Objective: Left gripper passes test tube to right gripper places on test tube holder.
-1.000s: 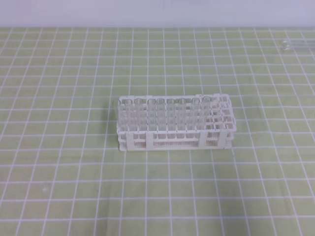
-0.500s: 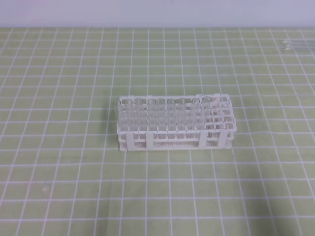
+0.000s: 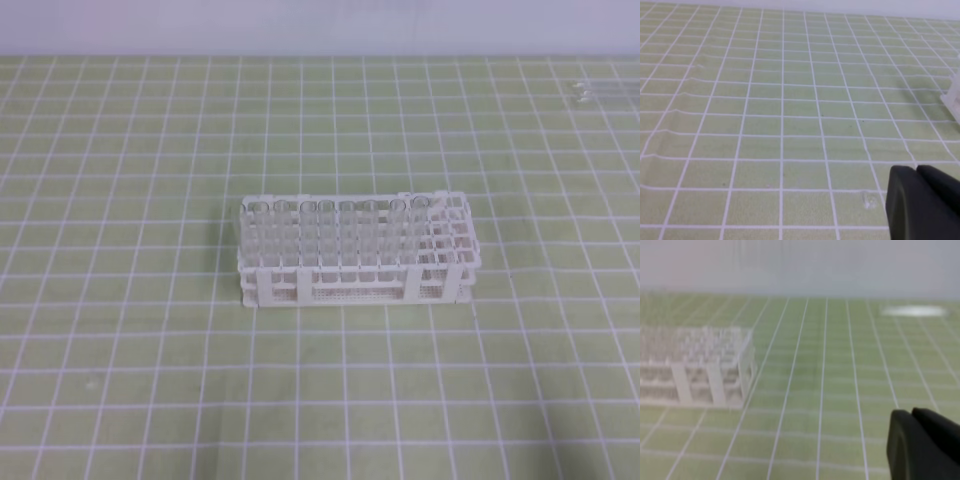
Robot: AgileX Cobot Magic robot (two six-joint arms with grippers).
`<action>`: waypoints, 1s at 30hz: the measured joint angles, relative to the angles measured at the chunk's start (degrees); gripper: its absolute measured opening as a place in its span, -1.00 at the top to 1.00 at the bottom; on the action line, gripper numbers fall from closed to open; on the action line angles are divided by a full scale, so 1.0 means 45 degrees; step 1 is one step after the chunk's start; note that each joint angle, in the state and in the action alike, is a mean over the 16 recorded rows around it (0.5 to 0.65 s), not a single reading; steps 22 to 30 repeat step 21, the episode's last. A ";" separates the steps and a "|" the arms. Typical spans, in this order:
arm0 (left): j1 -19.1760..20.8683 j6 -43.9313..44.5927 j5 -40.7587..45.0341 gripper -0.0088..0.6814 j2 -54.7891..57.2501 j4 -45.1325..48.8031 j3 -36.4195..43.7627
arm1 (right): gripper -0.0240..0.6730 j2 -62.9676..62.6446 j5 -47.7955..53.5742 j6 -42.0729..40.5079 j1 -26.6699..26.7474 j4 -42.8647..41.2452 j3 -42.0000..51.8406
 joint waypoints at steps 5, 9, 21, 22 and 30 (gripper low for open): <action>0.0000 -0.0001 0.0000 0.98 0.0000 0.0000 0.0000 | 0.98 -0.0193 0.0942 -0.0674 0.0253 0.0711 0.0000; 0.0000 -0.0003 -0.0013 0.98 0.0000 0.0000 0.0000 | 0.98 -0.0210 0.1254 -0.0845 0.0280 0.0766 0.0000; 0.0001 0.0000 0.0017 0.98 0.0014 0.0000 -0.0004 | 0.98 -0.0210 0.1305 -0.1050 0.0280 0.0731 0.0000; 0.0001 0.0000 0.0017 0.98 0.0014 0.0000 -0.0004 | 0.98 -0.0210 0.1305 -0.1050 0.0280 0.0731 0.0000; 0.0001 0.0000 0.0017 0.98 0.0014 0.0000 -0.0004 | 0.98 -0.0210 0.1305 -0.1050 0.0280 0.0731 0.0000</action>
